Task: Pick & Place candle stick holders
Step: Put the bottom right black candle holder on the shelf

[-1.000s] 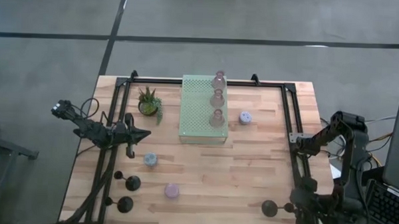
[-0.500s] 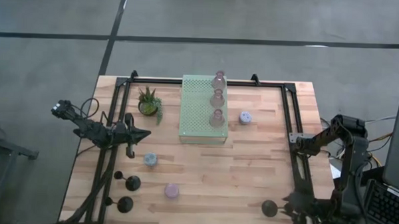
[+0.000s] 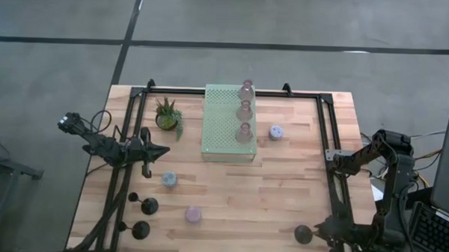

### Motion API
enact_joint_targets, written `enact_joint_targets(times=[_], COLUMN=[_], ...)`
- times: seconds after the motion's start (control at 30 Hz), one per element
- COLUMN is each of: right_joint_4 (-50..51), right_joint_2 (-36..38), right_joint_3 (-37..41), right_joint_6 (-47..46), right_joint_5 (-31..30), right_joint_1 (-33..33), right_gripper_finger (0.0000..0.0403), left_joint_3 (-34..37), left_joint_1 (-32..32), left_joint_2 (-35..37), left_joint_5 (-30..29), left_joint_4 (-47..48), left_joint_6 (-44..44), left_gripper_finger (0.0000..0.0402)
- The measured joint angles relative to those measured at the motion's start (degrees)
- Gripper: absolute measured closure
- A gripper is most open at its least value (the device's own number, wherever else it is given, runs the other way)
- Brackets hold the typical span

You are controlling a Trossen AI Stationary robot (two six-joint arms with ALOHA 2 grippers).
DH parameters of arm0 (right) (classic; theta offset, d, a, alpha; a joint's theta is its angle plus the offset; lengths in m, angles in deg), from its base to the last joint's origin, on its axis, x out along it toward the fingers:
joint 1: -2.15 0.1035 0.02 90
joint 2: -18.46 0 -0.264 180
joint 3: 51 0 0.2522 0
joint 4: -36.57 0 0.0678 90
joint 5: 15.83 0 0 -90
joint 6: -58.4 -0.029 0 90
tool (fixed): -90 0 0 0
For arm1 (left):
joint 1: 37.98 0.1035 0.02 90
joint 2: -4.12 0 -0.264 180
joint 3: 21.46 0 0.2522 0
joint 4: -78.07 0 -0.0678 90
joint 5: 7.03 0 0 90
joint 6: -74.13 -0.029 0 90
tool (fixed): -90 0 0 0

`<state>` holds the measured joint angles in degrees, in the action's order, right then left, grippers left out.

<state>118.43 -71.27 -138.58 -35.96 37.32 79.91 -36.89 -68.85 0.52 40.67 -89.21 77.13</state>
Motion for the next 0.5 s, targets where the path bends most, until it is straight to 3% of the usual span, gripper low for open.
enact_joint_targets(times=[0.23, 0.5], right_joint_4=[-0.56, -0.70], right_joint_2=[0.00, 0.01], right_joint_3=[0.00, 0.00], right_joint_6=[1.47, 5.03], right_joint_5=[-4.94, -14.84], right_joint_1=[0.00, -0.12], right_gripper_finger=[0.0385, 0.0388], left_joint_3=[0.00, 0.00], left_joint_1=[0.02, 0.02], left_joint_2=[0.00, 0.00], left_joint_5=[0.00, 0.00], left_joint_4=[0.00, 0.00], left_joint_6=[0.00, 0.01], left_gripper_finger=[0.0388, 0.0388])
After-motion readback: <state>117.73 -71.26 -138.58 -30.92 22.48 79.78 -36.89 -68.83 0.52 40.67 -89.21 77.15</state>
